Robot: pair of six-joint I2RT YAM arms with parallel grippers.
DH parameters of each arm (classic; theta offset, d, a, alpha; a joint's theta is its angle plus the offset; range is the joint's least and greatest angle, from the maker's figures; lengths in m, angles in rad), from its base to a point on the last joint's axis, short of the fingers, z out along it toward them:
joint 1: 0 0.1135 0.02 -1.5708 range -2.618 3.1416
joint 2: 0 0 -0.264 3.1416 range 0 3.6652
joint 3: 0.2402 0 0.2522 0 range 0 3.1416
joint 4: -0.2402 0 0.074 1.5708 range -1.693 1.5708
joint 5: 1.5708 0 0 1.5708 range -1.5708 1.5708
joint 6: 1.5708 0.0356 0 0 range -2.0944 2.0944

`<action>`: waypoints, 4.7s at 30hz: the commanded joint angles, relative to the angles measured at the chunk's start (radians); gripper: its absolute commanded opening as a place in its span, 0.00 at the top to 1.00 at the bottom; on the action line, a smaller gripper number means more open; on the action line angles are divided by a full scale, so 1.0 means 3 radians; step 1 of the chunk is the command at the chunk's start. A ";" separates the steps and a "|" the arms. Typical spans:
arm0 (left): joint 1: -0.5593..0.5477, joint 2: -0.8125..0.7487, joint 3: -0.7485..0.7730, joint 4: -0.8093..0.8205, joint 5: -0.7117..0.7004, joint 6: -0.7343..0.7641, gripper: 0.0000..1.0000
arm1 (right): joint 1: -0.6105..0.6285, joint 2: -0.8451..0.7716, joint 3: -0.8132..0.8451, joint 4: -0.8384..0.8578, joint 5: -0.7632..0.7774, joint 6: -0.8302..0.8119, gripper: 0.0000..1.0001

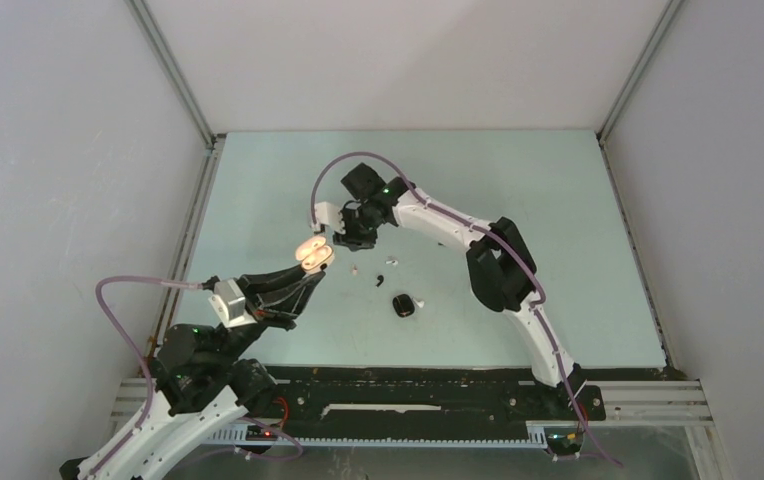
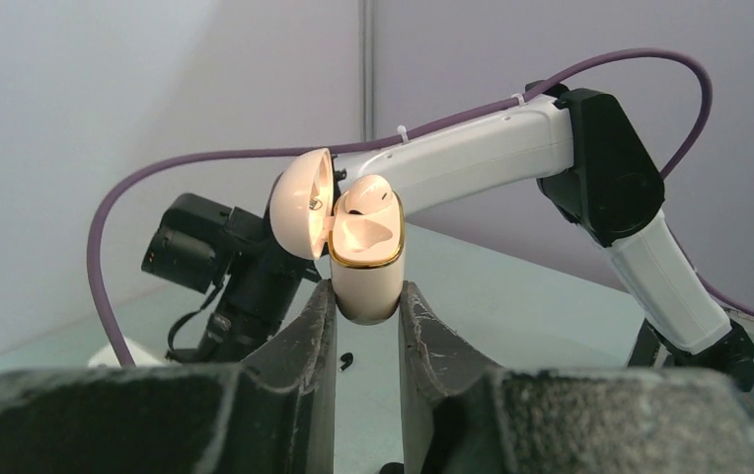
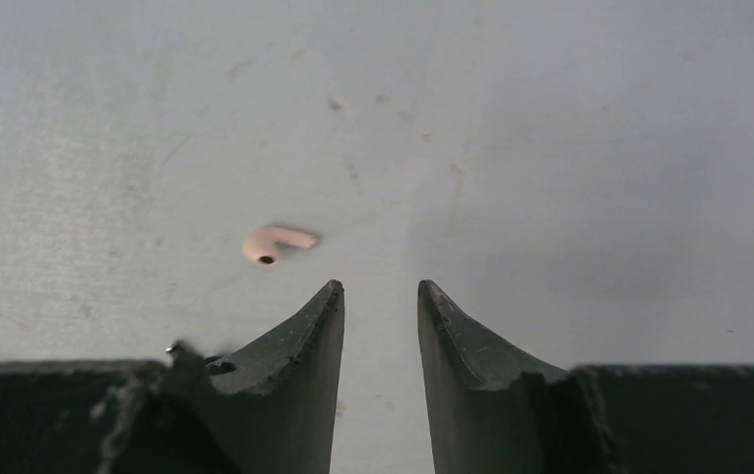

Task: Insert the wireless bluetooth earbuds into the charging case
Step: Pick up the left earbud from the center of the board.

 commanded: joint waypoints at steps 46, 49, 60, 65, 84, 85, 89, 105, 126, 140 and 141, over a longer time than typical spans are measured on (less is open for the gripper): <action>0.0010 0.0040 0.0097 0.0032 0.0081 -0.0054 1.00 | 0.0090 0.0057 -0.0172 -0.0205 0.0430 0.0182 0.62; 0.0011 0.0006 0.0108 -0.0005 0.0074 -0.0046 1.00 | 0.0000 -0.0032 -0.0122 -0.0378 0.0360 0.0256 0.63; 0.0014 0.0095 0.0115 0.0097 0.0089 -0.0068 1.00 | 0.0179 0.0112 0.0444 -0.0735 0.0503 0.1676 0.67; 0.0012 0.0128 0.0120 0.0101 0.0108 -0.0069 1.00 | 0.0198 0.0459 0.1054 -0.0925 0.0507 0.2302 0.48; 0.0012 0.0108 0.0114 0.0089 0.0072 -0.0049 1.00 | 0.0251 0.0733 0.1241 -0.0848 0.0830 0.2703 0.63; 0.0011 0.0109 0.0117 0.0078 0.0074 -0.0049 1.00 | 0.0259 0.0744 0.1240 -0.0857 0.0825 0.2697 0.63; 0.0009 0.0099 0.0135 0.0035 0.0070 -0.0037 1.00 | 0.0303 0.0769 0.1229 -0.0894 0.0875 0.2676 0.62; 0.0014 0.0088 0.0120 0.0058 0.0065 -0.0056 1.00 | 0.0413 0.0779 0.1067 -0.0952 0.1080 0.2681 0.64; 0.0009 0.0100 0.0062 0.0125 0.0068 -0.0082 1.00 | 0.0385 0.0810 0.1022 -0.0967 0.1165 0.2620 1.00; 0.0005 0.0533 0.0004 0.0659 0.0102 -0.0185 1.00 | -0.0493 -0.0992 -0.0324 0.0006 0.0044 0.2616 1.00; 0.0005 0.0562 -0.0020 0.0721 0.0096 -0.0208 1.00 | -0.0563 -0.1122 -0.0406 0.0084 -0.0032 0.2626 1.00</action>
